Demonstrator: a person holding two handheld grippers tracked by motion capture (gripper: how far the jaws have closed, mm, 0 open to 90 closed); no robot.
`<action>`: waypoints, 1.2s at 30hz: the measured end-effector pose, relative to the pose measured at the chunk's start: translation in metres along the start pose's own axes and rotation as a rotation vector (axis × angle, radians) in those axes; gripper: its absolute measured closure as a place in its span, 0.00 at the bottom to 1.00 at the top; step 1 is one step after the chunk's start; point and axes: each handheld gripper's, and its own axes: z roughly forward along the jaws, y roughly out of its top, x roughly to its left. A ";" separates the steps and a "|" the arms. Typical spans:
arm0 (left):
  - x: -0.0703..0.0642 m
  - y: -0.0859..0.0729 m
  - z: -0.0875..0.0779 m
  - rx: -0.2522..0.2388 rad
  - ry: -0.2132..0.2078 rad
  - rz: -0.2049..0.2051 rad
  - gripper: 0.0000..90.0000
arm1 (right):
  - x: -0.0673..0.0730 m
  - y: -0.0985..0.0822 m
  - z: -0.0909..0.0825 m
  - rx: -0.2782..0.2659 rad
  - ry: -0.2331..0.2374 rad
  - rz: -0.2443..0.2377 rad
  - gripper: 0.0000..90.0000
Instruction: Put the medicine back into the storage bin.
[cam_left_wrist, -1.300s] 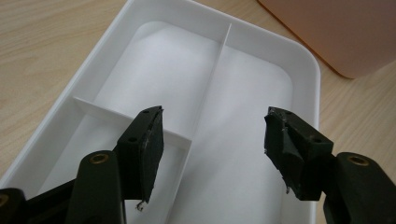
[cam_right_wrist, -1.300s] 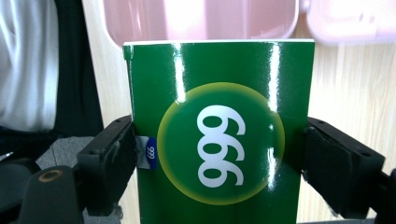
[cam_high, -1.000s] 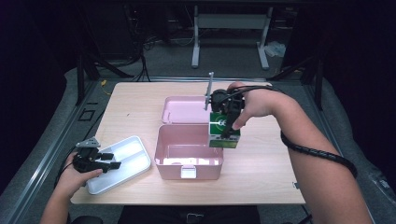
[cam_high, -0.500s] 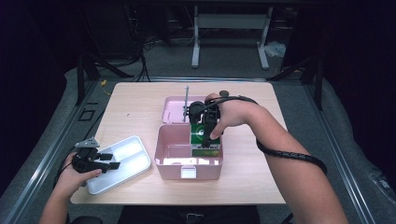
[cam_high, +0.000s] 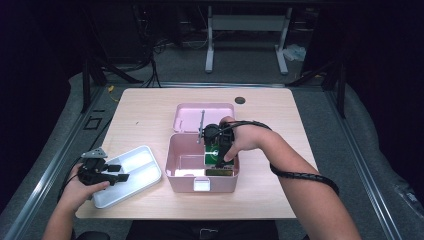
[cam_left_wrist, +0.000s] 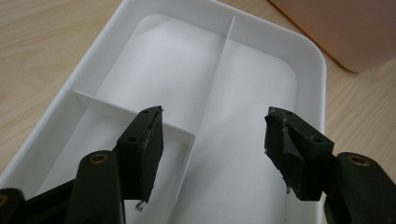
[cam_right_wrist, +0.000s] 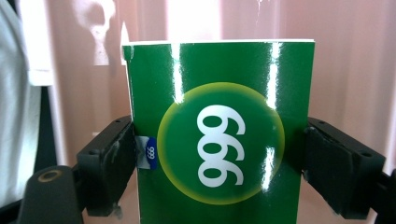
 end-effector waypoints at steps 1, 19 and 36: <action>0.000 0.000 0.000 0.001 0.000 0.001 0.42 | -0.001 0.000 0.006 -0.002 0.007 0.002 0.18; -0.003 0.002 0.001 0.001 -0.005 0.009 0.42 | -0.005 0.000 0.030 -0.006 -0.024 0.041 0.13; -0.001 0.000 -0.001 0.001 0.001 0.008 0.41 | 0.003 -0.038 -0.032 0.008 -0.034 0.038 0.17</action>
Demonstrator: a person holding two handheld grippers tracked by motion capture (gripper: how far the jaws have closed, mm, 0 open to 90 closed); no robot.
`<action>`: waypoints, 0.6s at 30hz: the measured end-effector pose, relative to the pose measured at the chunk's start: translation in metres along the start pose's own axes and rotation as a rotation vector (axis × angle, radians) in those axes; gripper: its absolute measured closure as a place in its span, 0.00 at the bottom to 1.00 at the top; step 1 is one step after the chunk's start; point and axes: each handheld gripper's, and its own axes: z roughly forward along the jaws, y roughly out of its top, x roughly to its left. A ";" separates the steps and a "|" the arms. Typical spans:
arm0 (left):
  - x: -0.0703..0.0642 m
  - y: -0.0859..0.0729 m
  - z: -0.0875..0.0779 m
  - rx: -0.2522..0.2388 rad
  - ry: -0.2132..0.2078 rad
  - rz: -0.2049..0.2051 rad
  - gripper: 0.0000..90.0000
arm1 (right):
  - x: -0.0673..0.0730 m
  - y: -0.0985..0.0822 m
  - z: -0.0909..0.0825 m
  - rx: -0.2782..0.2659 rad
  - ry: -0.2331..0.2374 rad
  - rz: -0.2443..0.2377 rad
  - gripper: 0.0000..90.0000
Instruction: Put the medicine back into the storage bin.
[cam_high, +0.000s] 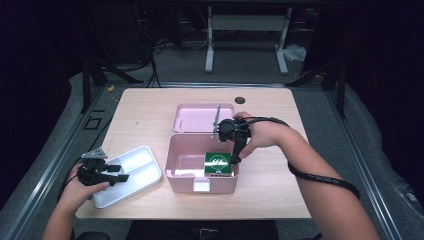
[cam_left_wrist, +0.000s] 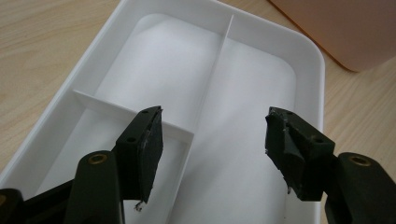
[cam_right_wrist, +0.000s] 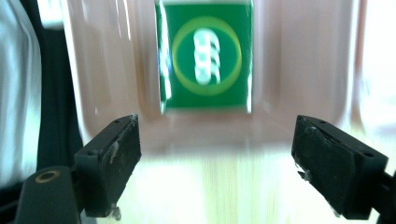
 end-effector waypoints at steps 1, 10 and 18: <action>0.000 0.000 0.000 0.000 0.001 -0.001 0.41 | -0.001 -0.008 -0.003 0.006 0.006 0.016 0.18; -0.003 0.005 -0.001 -0.012 0.005 -0.004 0.41 | -0.008 -0.072 -0.002 0.037 -0.026 0.131 0.22; -0.004 0.005 0.000 -0.002 0.014 0.001 0.41 | -0.005 -0.097 0.009 -0.094 -0.082 0.241 0.25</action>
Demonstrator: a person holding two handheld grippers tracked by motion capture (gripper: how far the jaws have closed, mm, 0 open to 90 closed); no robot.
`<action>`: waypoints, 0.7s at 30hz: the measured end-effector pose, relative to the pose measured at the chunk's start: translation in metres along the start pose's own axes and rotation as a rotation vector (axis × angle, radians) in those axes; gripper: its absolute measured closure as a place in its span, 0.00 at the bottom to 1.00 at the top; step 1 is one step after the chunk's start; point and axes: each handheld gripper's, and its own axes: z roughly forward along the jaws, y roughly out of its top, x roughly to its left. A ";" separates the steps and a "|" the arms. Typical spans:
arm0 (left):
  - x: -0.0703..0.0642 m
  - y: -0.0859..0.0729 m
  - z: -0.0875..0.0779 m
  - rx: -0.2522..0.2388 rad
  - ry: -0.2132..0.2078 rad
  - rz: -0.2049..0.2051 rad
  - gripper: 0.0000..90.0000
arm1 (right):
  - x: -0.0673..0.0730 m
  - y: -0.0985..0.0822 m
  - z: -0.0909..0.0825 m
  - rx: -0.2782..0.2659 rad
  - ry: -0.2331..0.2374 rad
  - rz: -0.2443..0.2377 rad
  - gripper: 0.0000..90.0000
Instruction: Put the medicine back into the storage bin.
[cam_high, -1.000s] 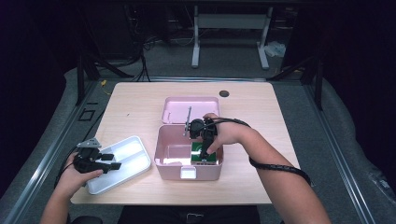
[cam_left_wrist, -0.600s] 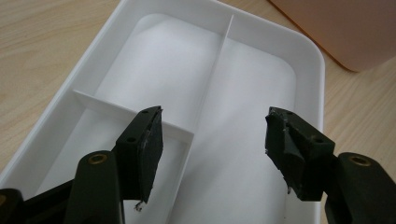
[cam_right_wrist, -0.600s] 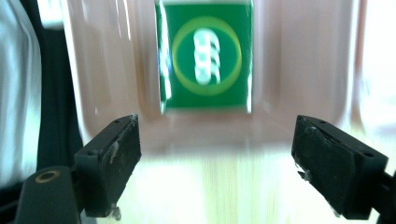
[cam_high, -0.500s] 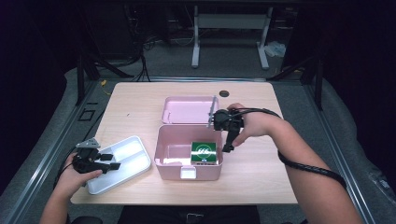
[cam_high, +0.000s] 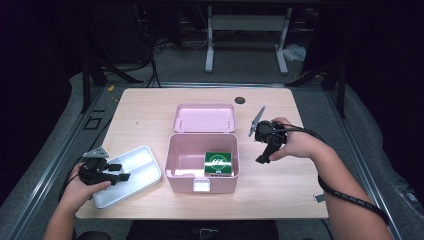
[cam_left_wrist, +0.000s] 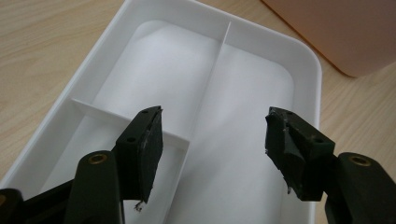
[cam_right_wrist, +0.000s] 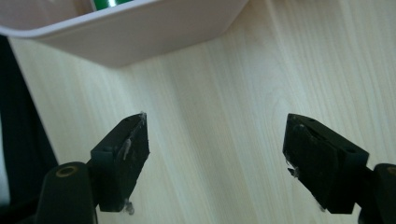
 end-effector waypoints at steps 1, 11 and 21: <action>0.001 0.000 -0.001 0.013 0.012 -0.015 0.41 | 0.001 -0.003 0.003 -0.024 -0.026 0.018 0.25; 0.008 -0.002 -0.012 -0.044 0.089 -0.071 0.42 | 0.021 -0.049 0.056 -0.325 -0.257 0.395 0.26; 0.007 0.021 -0.004 0.074 0.157 0.023 0.47 | 0.044 -0.083 0.094 -0.462 -0.296 0.498 0.33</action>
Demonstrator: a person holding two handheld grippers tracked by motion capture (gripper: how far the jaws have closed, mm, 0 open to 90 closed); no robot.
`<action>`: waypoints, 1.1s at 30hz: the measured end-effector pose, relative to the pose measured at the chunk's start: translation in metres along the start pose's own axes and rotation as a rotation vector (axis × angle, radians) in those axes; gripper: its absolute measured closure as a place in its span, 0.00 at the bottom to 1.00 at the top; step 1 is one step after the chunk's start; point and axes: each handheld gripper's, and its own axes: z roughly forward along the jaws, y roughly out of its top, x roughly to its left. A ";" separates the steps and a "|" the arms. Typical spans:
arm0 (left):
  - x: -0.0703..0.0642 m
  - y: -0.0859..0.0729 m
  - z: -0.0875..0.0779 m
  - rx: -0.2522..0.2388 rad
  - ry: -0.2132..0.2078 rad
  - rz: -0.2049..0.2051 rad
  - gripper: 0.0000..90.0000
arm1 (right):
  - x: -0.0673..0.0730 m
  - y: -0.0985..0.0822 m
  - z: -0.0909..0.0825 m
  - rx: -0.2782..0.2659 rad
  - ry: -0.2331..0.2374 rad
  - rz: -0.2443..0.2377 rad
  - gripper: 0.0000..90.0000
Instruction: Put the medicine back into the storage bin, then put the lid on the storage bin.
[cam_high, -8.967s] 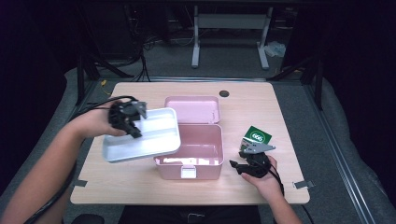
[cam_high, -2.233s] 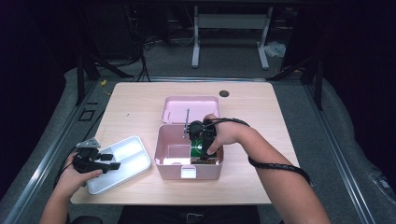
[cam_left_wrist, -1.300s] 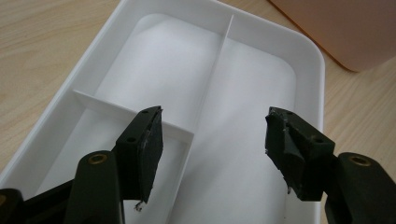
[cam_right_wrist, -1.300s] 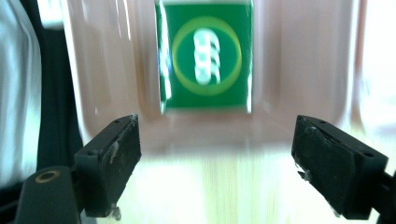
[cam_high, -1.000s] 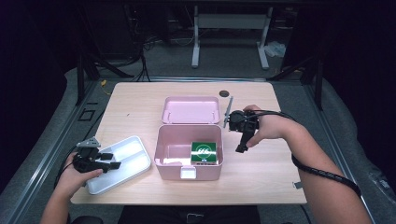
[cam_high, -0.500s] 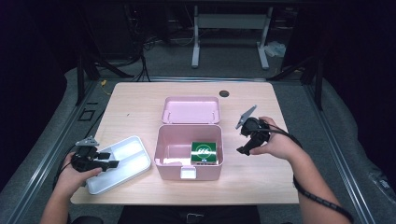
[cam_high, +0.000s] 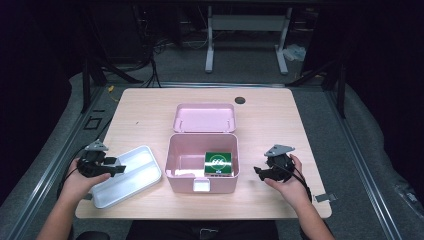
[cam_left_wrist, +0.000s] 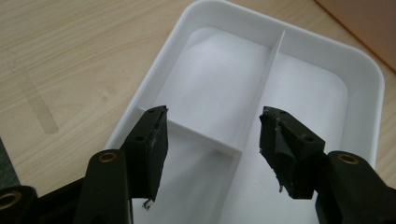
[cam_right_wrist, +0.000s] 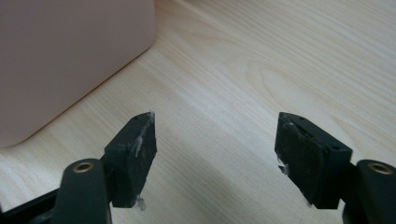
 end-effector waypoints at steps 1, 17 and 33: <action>0.000 0.000 0.000 0.000 0.000 0.000 0.47 | -0.002 -0.002 0.000 -0.009 0.014 0.020 0.35; -0.012 0.042 -0.001 0.206 0.016 0.200 0.64 | -0.010 -0.007 -0.009 -0.060 0.093 0.095 0.38; -0.002 0.044 0.007 0.357 0.002 0.210 0.68 | -0.006 -0.008 -0.007 -0.053 0.104 0.106 0.42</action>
